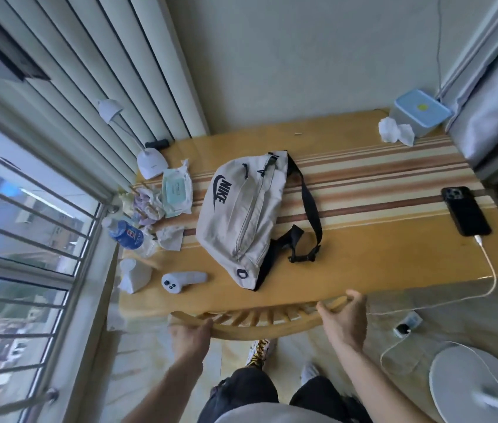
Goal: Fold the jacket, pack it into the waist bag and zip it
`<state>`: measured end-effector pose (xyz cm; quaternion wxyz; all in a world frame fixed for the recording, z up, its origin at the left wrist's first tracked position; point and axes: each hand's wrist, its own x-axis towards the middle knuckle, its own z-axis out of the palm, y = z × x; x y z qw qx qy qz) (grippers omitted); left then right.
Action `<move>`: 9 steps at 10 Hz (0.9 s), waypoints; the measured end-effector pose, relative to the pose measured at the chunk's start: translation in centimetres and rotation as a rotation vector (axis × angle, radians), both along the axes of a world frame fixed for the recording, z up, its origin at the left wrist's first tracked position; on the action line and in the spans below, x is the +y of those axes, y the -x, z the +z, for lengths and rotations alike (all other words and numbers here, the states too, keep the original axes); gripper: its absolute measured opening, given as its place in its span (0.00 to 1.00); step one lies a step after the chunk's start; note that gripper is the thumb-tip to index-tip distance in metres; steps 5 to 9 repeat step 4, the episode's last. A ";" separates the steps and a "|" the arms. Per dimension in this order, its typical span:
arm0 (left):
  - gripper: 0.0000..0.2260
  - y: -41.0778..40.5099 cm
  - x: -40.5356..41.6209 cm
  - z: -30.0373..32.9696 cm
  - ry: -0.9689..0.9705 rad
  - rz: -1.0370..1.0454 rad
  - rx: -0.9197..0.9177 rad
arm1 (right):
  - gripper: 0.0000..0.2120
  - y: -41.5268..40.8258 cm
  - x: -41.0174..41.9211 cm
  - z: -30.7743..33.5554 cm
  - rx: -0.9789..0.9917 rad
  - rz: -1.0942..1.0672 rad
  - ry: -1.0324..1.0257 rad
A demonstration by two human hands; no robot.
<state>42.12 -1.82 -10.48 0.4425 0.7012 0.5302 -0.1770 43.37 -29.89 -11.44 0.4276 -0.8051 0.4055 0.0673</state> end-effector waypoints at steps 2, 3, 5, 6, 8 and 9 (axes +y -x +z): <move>0.40 3.9 -3.7 2.2 -0.381 -0.381 -0.056 | 0.14 1.4 -2.6 0.3 -0.018 0.603 0.267; 0.28 5.0 -4.7 3.0 -0.322 -0.530 -0.052 | 0.13 1.6 -3.7 1.4 0.016 0.663 0.190; 0.20 5.7 -5.8 4.5 -0.143 -0.486 -0.126 | 0.13 2.3 -4.5 2.3 -0.004 0.698 0.149; 0.20 5.7 -5.8 4.5 -0.143 -0.486 -0.126 | 0.13 2.3 -4.5 2.3 -0.004 0.698 0.149; 0.20 5.7 -5.8 4.5 -0.143 -0.486 -0.126 | 0.13 2.3 -4.5 2.3 -0.004 0.698 0.149; 0.20 5.7 -5.8 4.5 -0.143 -0.486 -0.126 | 0.13 2.3 -4.5 2.3 -0.004 0.698 0.149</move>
